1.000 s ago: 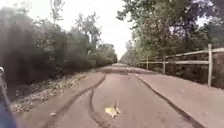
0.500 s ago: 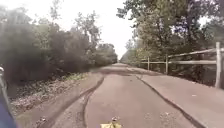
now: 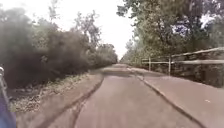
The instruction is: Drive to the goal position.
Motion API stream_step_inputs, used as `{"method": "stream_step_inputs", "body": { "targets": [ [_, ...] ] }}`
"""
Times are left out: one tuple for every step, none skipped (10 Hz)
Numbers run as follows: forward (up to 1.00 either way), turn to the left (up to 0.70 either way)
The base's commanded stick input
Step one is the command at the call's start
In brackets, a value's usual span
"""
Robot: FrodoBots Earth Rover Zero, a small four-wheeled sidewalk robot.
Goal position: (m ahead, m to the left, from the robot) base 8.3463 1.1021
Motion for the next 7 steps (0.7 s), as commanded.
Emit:
{"method": "stream_step_inputs", "body": {
  "targets": [
    [0.7, 0.0],
    [0.7, 0.0],
    [0.7, 0.0],
    [0.7, 0.0],
    [0.7, 0.0],
    [0.7, 0.0],
    [0.7, 0.0]
  ]
}}
